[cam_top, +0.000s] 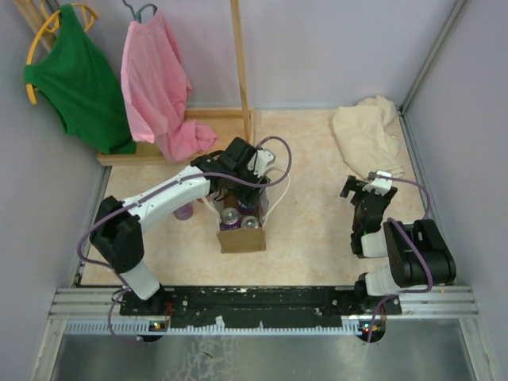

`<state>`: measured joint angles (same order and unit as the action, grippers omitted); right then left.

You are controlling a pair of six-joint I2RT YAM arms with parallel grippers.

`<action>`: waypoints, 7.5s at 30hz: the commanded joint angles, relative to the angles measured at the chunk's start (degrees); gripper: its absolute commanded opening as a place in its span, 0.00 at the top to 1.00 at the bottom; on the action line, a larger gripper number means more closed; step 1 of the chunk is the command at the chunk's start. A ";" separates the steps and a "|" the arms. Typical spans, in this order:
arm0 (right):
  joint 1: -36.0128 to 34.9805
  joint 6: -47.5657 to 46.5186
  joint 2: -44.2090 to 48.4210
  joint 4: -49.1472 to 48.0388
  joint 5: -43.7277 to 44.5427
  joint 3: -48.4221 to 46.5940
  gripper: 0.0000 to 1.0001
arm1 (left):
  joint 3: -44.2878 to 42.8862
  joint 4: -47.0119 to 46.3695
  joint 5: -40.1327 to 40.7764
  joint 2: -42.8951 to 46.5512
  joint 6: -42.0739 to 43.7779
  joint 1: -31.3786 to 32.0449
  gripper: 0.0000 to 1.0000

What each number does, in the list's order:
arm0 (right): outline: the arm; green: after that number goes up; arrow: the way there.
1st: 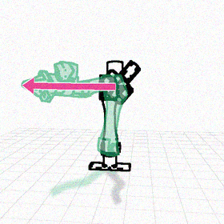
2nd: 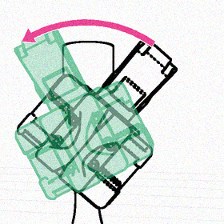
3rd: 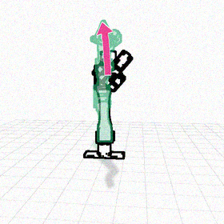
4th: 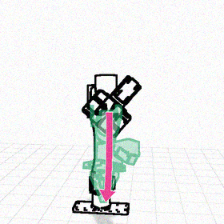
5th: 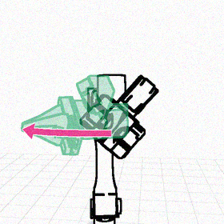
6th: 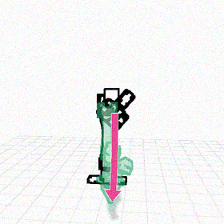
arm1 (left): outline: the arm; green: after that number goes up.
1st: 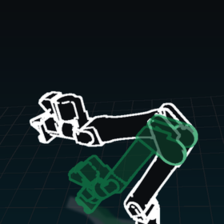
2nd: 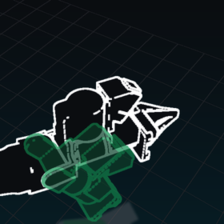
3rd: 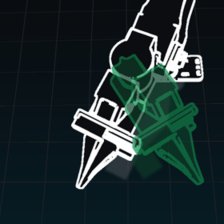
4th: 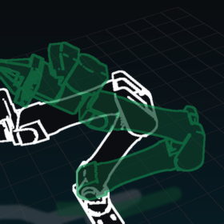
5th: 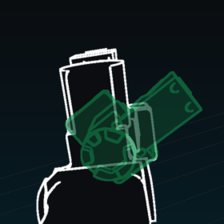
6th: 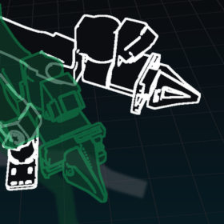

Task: Take the beverage out of the canvas bag

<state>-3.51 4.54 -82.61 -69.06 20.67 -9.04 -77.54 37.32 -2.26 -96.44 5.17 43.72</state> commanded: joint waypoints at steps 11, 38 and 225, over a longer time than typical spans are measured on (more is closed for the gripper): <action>0.17 -0.63 -0.18 -2.31 0.10 -0.45 0.01 | -16.06 1.07 4.48 4.20 2.97 -0.28 1.00; 0.17 -0.61 -0.14 -2.33 0.18 -0.45 0.01 | -27.11 10.65 15.51 11.90 0.29 -4.24 1.00; 0.17 -0.59 -0.18 -2.31 0.20 -0.45 0.01 | 7.47 -9.55 -14.30 21.83 4.88 -0.75 0.01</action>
<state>-3.51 4.54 -82.63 -69.06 20.67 -9.04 -70.26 29.52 -19.09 -76.44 11.42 42.76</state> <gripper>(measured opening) 0.991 0.991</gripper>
